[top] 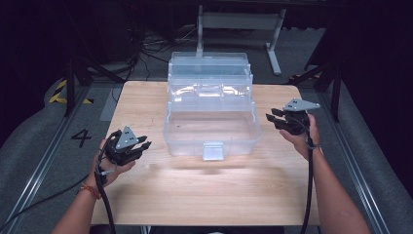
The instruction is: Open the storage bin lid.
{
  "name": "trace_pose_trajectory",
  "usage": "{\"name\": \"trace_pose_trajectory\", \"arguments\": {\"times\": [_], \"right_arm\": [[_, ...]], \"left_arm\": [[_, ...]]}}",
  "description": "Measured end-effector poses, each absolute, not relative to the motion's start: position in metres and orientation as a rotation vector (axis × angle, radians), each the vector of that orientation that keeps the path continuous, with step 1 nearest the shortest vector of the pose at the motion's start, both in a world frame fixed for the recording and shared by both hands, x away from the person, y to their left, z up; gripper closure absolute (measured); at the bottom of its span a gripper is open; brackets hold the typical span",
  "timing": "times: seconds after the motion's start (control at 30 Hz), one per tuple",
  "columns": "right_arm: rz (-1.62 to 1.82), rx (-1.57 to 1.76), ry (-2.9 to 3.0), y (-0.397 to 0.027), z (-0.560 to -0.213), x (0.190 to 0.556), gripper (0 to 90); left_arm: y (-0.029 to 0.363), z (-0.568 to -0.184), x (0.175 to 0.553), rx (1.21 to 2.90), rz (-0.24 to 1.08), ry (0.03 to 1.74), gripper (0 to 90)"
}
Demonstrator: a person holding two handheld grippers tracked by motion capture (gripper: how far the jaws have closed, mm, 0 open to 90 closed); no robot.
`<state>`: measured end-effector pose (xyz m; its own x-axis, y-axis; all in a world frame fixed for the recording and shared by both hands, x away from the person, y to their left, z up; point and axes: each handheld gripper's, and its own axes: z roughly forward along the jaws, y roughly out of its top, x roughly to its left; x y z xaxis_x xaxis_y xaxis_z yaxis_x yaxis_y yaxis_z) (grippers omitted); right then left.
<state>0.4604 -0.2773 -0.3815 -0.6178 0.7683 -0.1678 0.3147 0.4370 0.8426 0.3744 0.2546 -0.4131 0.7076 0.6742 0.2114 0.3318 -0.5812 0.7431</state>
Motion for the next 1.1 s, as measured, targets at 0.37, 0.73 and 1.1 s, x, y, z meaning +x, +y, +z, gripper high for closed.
{"name": "trace_pose_trajectory", "arguments": {"times": [0.37,0.73,1.1], "right_arm": [[1.088,0.903,2.185,-0.290,-0.394,0.426,46.6],[1.000,0.913,2.208,-0.308,-0.418,0.395,33.9],[0.951,0.983,2.211,-0.331,-0.443,0.366,28.5]], "left_arm": [[0.264,-0.427,0.366,2.242,0.645,0.835,55.7],[0.280,-0.444,0.357,2.224,0.577,0.930,30.1],[0.291,-0.466,0.347,2.259,0.476,0.996,21.1]]}}
